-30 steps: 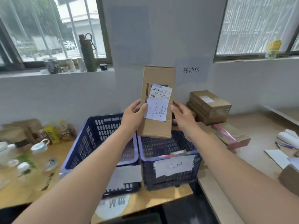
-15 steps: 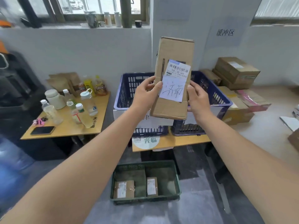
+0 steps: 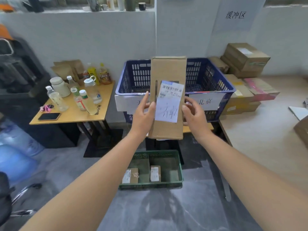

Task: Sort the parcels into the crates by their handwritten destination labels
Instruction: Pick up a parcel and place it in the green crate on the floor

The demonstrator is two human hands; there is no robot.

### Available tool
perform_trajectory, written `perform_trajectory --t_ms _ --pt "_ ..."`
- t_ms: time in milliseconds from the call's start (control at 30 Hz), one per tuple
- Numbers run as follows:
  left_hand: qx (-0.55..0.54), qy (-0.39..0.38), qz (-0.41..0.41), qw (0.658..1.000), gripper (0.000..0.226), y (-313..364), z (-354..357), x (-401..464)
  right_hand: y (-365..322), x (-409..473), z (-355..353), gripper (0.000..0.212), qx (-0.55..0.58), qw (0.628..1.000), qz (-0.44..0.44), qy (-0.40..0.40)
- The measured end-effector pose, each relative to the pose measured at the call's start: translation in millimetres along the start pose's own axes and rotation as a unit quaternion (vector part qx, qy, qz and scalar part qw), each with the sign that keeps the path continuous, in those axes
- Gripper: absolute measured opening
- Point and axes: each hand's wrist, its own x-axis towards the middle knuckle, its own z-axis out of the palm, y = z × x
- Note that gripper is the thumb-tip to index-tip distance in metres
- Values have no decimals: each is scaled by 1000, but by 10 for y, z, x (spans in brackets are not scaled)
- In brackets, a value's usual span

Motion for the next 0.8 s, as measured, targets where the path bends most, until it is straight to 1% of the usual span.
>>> perform_trajectory --t_ms 33,100,200,333,467,567,667,800 --pt "5 -4 2 1000 52 -143 33 -82 137 -70 5 32 -20 1000 -6 1" --pt "16 -17 -14 1000 51 -462 76 -210 431 -173 34 35 -48 999 11 -8" --pt "31 -51 -83 995 53 -917 63 -274 869 -208 75 38 -75 993 84 -38" --pt "36 -89 -151 984 52 -1519 37 -124 1440 -110 132 31 -109 981 142 -71" --pt "14 -85 -217 972 45 -2286 207 -47 2162 -141 208 34 -149 968 178 -93" --pt "-3 -84 -281 956 44 -3046 404 -69 2904 -216 258 34 -181 956 197 -116" --pt "2 -96 -283 954 33 -3864 646 -120 3826 -257 313 32 -205 948 208 -124" --pt "28 -103 -266 958 40 -4810 933 -185 4943 -377 426 34 -216 945 228 -93"
